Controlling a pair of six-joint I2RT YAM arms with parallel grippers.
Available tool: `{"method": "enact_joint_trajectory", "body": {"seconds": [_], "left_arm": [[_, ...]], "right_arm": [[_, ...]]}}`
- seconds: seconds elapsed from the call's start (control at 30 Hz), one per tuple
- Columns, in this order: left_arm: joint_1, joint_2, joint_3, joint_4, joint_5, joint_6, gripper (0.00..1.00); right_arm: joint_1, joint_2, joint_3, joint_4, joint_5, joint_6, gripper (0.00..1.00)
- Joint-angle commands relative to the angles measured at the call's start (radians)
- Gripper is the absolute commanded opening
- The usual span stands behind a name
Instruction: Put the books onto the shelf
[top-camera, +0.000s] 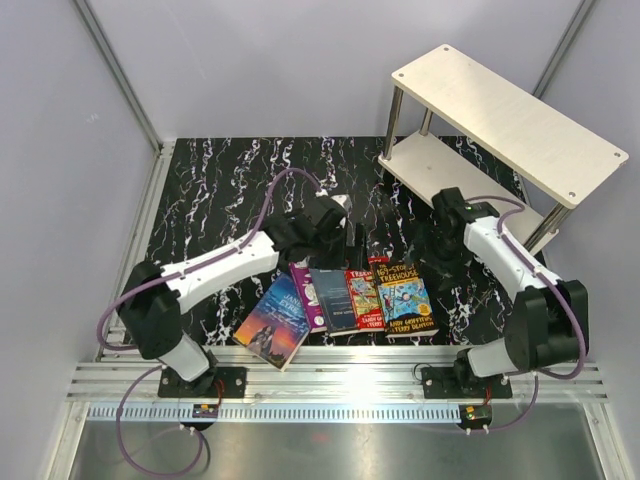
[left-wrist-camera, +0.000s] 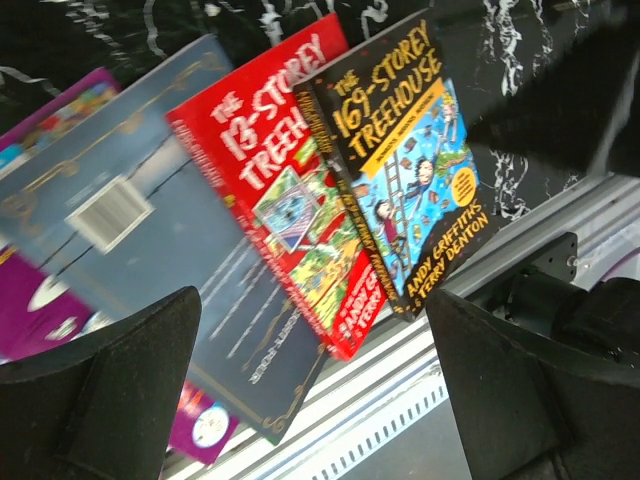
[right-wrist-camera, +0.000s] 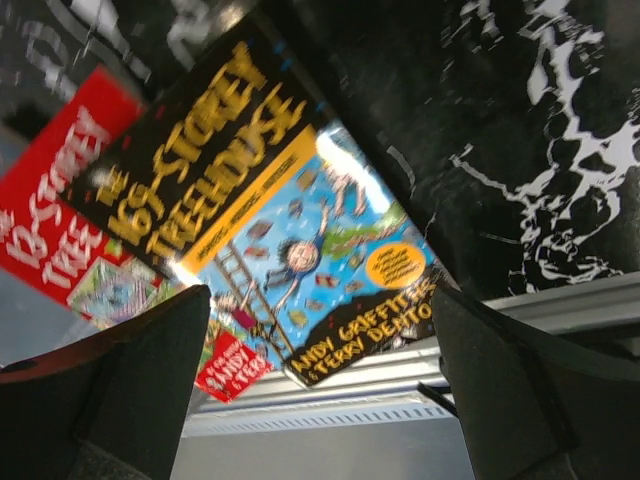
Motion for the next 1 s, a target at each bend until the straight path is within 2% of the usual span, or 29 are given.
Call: {"method": "enact_joint_trajectory", "body": {"seconds": [0.0,0.2,0.6,0.8,0.9,0.97], "left_arm": [[-0.013,0.029,0.066,0.068,0.085,0.015,0.99],[-0.026,0.121,0.112,0.098,0.139,0.009,0.99],[-0.071,0.291,0.145,0.119,0.205,-0.028,0.99],[-0.08,0.351,0.131,0.145,0.231,-0.039,0.99],[-0.086,0.377,0.138,0.157,0.241,-0.048,0.99],[-0.092,0.387,0.142,0.164,0.251,-0.052,0.99]], "right_arm": [[-0.149,0.034,-0.06,0.109,-0.061,0.013,1.0],[-0.185,0.149,-0.068,0.193,-0.124,-0.013,1.0],[-0.185,0.176,-0.264,0.313,-0.151,0.033,1.0],[-0.185,0.206,-0.358,0.417,-0.248,0.09,1.0],[-0.184,0.195,-0.381,0.462,-0.309,0.128,0.95],[-0.182,0.193,-0.402,0.479,-0.354,0.14,0.84]]}}
